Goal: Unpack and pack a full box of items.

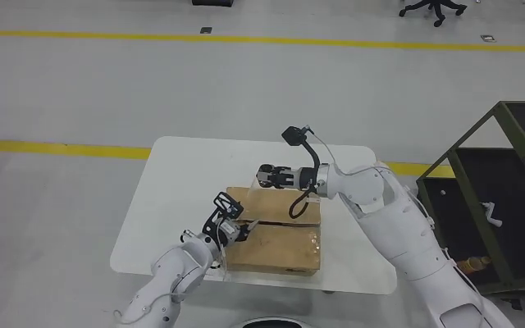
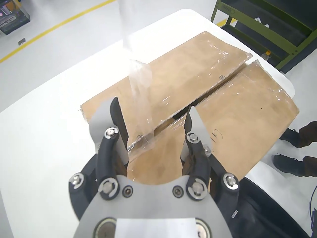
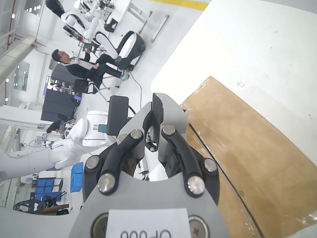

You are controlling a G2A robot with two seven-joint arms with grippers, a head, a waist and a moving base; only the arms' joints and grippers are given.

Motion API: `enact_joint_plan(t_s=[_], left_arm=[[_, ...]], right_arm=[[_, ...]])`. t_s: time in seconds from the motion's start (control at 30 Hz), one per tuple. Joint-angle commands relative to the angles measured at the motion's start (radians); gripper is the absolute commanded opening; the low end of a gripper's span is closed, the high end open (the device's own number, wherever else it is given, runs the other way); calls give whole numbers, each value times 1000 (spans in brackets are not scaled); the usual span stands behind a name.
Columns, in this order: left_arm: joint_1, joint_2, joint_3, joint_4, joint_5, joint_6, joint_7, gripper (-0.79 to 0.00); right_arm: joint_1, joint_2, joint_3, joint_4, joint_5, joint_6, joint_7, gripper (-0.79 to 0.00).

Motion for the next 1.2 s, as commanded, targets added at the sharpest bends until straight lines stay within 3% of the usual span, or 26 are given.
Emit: enact_joint_plan(t_s=[0.0, 0.03, 0.13, 0.23, 0.47, 0.5, 0.53, 0.57, 0.67, 0.9, 1.0, 1.03, 1.17], left_arm=[[-6, -1, 4, 5, -1, 3, 2, -369], [-9, -1, 6, 7, 0, 6, 4, -409], [-15, -2, 8, 11, 2, 12, 7, -625], [-20, -2, 8, 19, 4, 20, 12, -696], [-29, -2, 6, 32, 2, 28, 14, -736], [-30, -2, 5, 32, 2, 29, 15, -785], [-30, -1, 3, 33, 0, 29, 16, -785], [-29, -1, 2, 34, 0, 27, 16, -785], [-23, 0, 3, 36, -7, 8, 20, -785], [-23, 2, 3, 33, -12, -3, 19, -785], [-26, 3, -1, 35, -19, -6, 20, -785], [-26, 3, -7, 39, -31, -5, 20, -785], [-28, 4, -29, 51, -69, 7, 12, -785]], right_arm=[[2, 0, 0, 3, 0, -2, 0, -785], [3, -1, -1, 6, 1, -1, 3, -785], [6, -2, -3, 14, 3, -6, 5, -785], [10, -3, -6, 21, 6, -7, 7, -785], [22, -6, -11, 42, 16, -15, 14, -785], [24, -7, -10, 46, 20, -16, 15, -751], [25, -7, -9, 53, 28, -15, 17, -714], [28, -8, -8, 60, 33, -14, 18, -625], [45, -11, -14, 88, 40, -14, 29, -517], [96, -25, -32, 147, 65, -28, 17, -376], [105, -27, -29, 173, 67, -30, 5, -175], [107, -27, -23, 186, 71, -31, -3, -215], [105, -21, 4, 212, 70, -35, -14, -206]])
